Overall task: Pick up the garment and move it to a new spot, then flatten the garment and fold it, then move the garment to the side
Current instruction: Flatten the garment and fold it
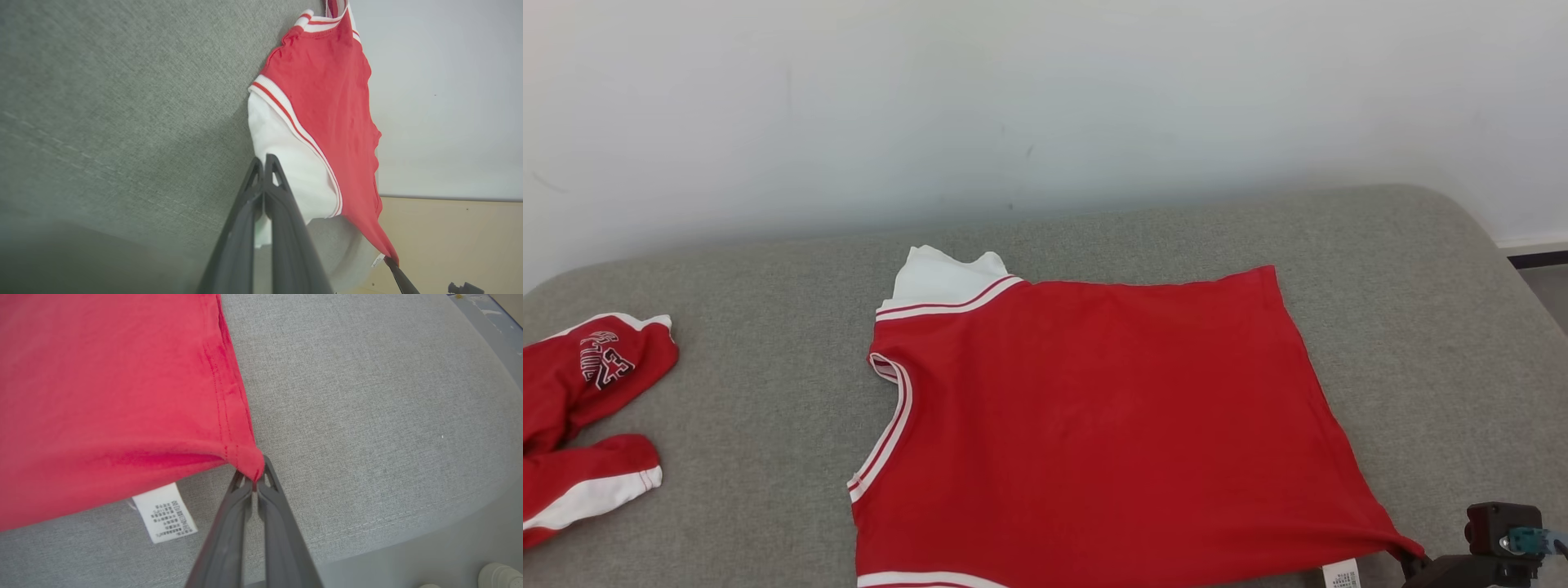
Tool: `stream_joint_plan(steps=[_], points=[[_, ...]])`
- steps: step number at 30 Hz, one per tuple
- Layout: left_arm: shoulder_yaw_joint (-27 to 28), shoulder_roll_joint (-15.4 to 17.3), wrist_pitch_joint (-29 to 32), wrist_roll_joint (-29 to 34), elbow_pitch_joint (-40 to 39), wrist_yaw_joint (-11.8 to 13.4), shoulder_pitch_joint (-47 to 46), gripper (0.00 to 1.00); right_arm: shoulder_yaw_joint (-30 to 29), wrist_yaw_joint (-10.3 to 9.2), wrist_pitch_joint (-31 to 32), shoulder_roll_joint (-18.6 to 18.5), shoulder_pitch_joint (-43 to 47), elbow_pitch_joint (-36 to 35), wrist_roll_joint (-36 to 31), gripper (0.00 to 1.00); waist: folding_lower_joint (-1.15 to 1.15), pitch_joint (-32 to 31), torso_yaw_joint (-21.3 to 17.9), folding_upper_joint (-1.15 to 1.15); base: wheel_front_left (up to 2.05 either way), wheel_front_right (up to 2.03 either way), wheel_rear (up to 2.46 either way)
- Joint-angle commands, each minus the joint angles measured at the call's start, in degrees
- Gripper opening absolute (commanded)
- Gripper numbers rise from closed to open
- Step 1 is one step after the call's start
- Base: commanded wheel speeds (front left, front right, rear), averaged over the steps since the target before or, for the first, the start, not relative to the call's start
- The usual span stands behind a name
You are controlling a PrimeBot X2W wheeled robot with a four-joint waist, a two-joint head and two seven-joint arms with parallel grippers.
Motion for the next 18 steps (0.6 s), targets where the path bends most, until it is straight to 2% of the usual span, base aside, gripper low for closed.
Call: stream_joint_plan(steps=[1, 7, 15, 18], points=[[0.22, 0.12, -0.15, -0.38, -0.26, 0.1, 0.32, 0.0, -0.29, -0.17, -0.41, -0.11, 0.47, 0.03, -0.52, 0.0, 0.01, 0.01, 0.05, 0.0, 0.0, 0.0, 0.0], [1.44, -1.31, -2.68, 0.63, -1.23, -1.5, -2.2, 0.0, -0.52, -0.17, -3.6, -0.03, -1.22, 0.31, -1.6, 0.0, 0.01, -0.02, 0.12, 0.0, 0.0, 0.0, 0.0], [0.88, -5.32, -6.21, 5.36, 1.7, -0.11, -13.63, 0.0, 2.2, -0.17, -6.79, 0.04, -7.23, 4.43, -1.96, 0.0, 0.01, 0.83, 0.05, 0.0, 0.0, 0.0, 0.0], [0.52, -6.78, -7.39, 7.96, 3.95, -0.29, -18.51, 0.0, 3.68, -0.17, -7.23, 0.05, -9.97, 6.31, -1.41, 0.0, 0.01, 1.6, -0.11, 0.0, 0.0, 0.0, 0.0]])
